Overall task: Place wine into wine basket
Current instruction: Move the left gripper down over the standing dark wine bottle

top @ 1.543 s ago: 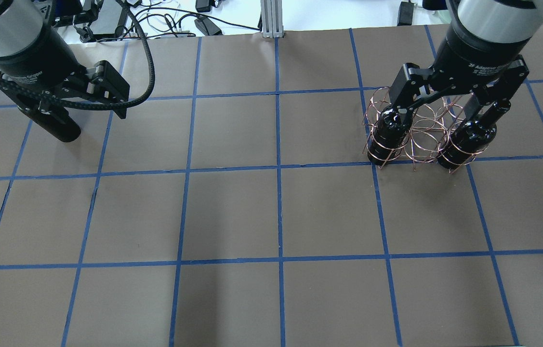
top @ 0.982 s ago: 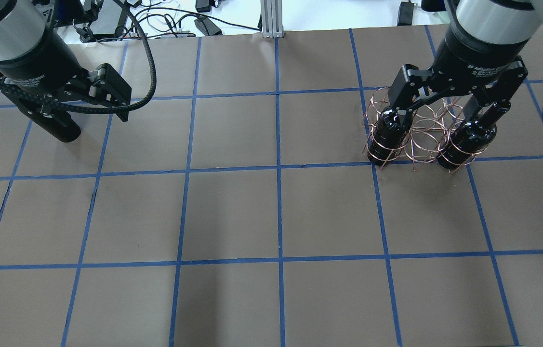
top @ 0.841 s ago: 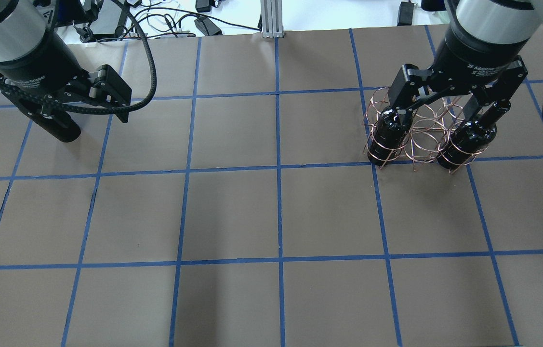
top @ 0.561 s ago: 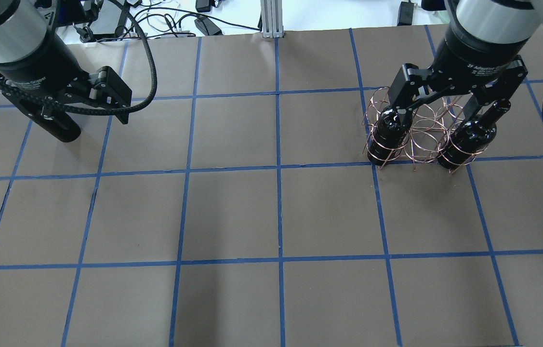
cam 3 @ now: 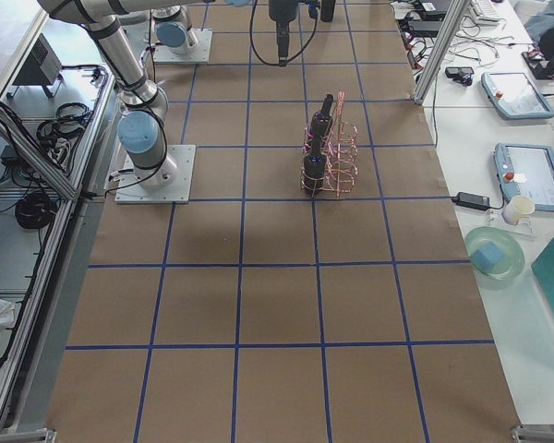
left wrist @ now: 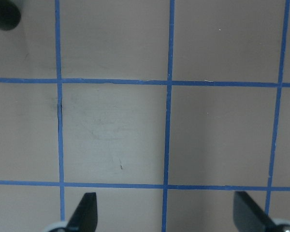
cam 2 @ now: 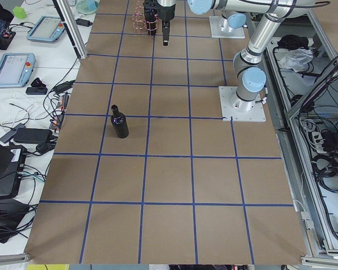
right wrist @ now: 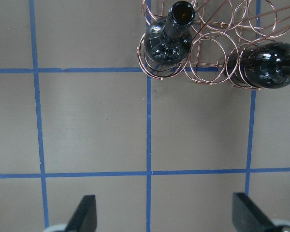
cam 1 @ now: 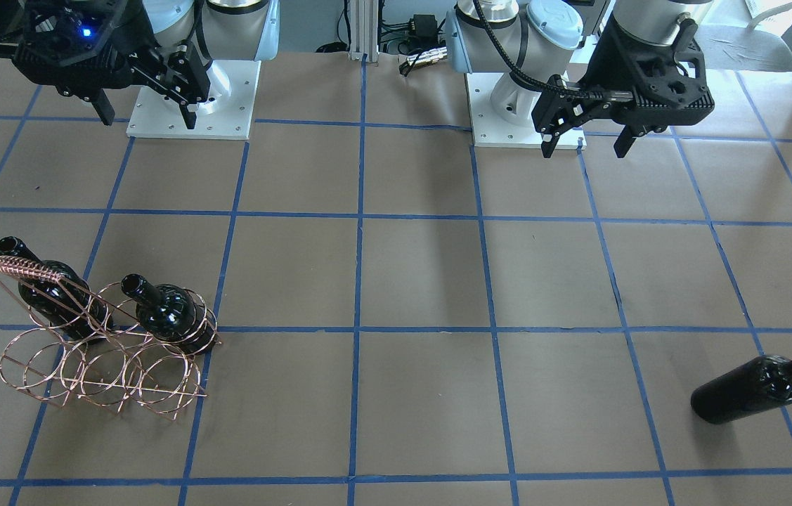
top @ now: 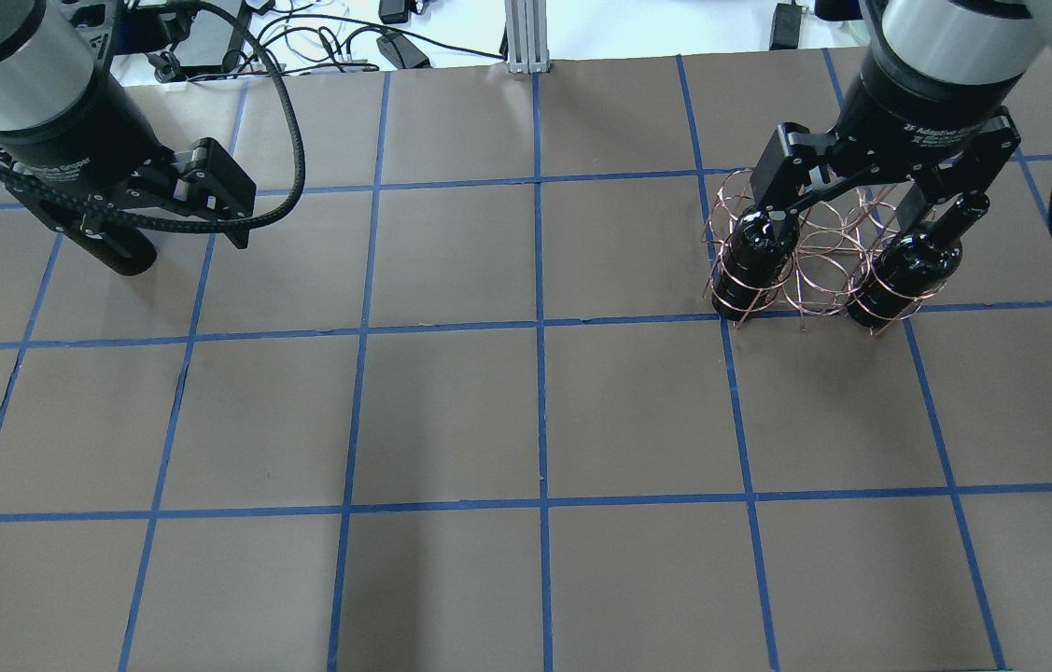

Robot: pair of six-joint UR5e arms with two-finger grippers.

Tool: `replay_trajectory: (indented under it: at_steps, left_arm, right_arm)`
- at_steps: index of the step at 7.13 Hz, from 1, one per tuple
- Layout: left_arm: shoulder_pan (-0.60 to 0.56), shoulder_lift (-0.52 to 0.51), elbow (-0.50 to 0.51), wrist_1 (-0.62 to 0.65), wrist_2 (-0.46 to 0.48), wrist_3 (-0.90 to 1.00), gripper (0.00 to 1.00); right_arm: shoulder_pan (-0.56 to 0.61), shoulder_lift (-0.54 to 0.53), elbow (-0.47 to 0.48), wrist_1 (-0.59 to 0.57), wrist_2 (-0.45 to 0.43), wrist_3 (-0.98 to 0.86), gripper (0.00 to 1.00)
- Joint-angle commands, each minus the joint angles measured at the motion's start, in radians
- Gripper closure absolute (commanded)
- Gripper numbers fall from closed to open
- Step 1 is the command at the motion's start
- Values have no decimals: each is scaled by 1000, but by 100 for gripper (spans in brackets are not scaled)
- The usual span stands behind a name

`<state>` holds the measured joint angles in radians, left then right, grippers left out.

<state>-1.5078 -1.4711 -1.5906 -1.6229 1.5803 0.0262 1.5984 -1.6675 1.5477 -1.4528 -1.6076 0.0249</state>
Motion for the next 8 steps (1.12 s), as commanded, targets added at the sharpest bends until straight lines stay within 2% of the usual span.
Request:
replay_trajectory:
  at_steps: [1, 3, 5, 7, 8]
  left_arm:
    - [15, -3, 1, 5, 1, 4, 0]
    - [97, -24, 17, 15, -3, 65, 0]
    - [240, -44, 32, 44, -5, 293, 0]
    - [361, -119, 99, 93, -16, 517, 0]
    - [401, -174, 128, 97, -19, 535, 0]
  right_arm:
    - [0, 0, 0, 2, 0, 1, 0]
    - [0, 0, 0, 2, 2, 0, 0]
    - [0, 0, 6, 2, 0, 1, 0]
    - [-1, 0, 9, 0, 0, 0, 0]
    - [-2, -1, 9, -1, 0, 0, 0]
